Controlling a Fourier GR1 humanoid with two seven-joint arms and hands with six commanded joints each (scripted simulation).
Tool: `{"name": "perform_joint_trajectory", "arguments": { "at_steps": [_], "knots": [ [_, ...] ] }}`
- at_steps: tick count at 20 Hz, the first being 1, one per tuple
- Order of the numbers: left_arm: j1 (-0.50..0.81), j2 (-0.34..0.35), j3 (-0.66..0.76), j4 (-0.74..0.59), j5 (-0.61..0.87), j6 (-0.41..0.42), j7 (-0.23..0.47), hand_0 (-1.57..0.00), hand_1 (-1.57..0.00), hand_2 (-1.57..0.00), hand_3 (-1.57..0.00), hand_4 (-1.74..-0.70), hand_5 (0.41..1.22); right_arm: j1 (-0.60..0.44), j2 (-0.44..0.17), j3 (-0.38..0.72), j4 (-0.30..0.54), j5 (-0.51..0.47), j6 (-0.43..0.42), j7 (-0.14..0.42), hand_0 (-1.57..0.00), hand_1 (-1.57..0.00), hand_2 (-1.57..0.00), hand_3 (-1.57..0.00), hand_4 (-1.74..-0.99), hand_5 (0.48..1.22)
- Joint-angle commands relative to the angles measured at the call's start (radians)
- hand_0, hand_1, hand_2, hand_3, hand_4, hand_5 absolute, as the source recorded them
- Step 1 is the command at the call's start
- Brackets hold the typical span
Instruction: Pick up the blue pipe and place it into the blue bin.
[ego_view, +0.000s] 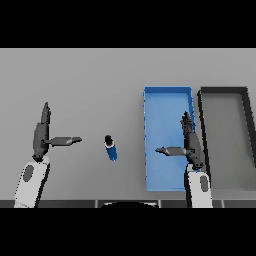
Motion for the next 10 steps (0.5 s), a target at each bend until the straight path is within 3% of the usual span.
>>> {"name": "perform_joint_trajectory", "arguments": {
  "at_steps": [1,6,7,8,10],
  "knots": [
    [0.0,0.0,0.001,0.0,0.0,0.0,-0.005,0.0,0.0,0.0,0.0,-0.97,0.593,0.0,0.0,0.0,0.0,0.0,-0.001,0.0,0.0,0.0,0.0,0.0,-1.205,0.629],
    [0.002,0.0,0.002,0.008,0.003,-0.007,-0.01,0.0,0.0,0.0,0.0,-0.97,0.593,-0.006,-0.002,-0.001,0.002,0.002,-0.003,0.006,0.0,0.0,0.0,0.0,-1.205,0.629],
    [0.039,0.069,-0.017,0.006,-0.003,-0.11,-0.083,0.0,0.0,0.0,0.0,-0.97,0.593,0.031,-0.066,0.03,-0.037,0.079,0.006,-0.079,0.0,0.0,0.0,0.0,-1.205,0.629],
    [0.057,0.111,-0.029,0.015,-0.012,-0.171,-0.128,0.0,0.0,0.0,0.0,-0.96,0.592,0.064,-0.106,0.05,-0.064,0.127,0.013,-0.127,0.0,0.0,0.0,0.0,-1.201,0.628],
    [0.052,0.154,-0.038,0.044,-0.017,-0.243,-0.164,0.0,0.0,0.0,0.0,-0.96,0.59,0.099,-0.124,0.085,-0.106,0.175,0.019,-0.13,0.0,0.0,0.0,0.0,-1.197,0.626]
  ]
}}
